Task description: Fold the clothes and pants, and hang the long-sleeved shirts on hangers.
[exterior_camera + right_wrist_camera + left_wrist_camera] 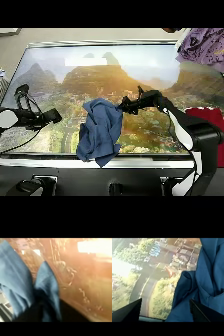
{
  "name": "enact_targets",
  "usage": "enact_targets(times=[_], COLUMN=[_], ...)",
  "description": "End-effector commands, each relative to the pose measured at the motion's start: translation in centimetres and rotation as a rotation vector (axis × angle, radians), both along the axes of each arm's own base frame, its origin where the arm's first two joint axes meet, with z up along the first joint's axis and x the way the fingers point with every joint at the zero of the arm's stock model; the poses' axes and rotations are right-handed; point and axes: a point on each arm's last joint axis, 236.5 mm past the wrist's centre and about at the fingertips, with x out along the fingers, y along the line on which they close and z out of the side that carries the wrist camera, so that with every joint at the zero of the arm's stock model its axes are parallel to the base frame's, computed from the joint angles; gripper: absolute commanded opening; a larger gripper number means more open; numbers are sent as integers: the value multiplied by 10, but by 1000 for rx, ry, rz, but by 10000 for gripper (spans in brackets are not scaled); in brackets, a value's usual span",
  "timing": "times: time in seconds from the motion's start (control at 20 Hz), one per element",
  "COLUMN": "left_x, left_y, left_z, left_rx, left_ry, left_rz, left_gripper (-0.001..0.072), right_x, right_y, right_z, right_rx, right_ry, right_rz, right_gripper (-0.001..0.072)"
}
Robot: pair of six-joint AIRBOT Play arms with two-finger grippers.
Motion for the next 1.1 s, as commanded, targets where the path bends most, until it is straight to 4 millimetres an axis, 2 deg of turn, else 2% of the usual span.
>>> enact_targets(times=[0.0, 0.15, 0.2, 0.3, 0.4, 0.65, 1.05], left_x=[-1, 7, 7, 5, 4, -1, -8], left_y=[1, -12, -22, -38, -51, -68, -82], left_z=[-10, -38, -51, -78, -98, -127, -147], left_rx=[4, -33, -86, -197, -264, -318, -386], left_ry=[20, -32, -45, -55, -59, 12, 99], left_rz=[1, -69, -77, -70, -65, -114, -90], left_gripper=[672, 658, 606, 593, 594, 594, 584], right_x=[4, 17, 21, 25, 21, 10, 16], right_y=[-1, -20, -29, -45, -55, -55, -61], right_z=[-1, 20, 28, 42, 48, 51, 65], right_rx=[-8, -21, -31, -62, -114, -120, -143], right_ry=[-20, -76, -97, -126, -134, -108, -142], right_rz=[-3, -27, -33, -41, -29, 2, -33], right_gripper=[24, 24, 24, 24, 24, 24, 24])
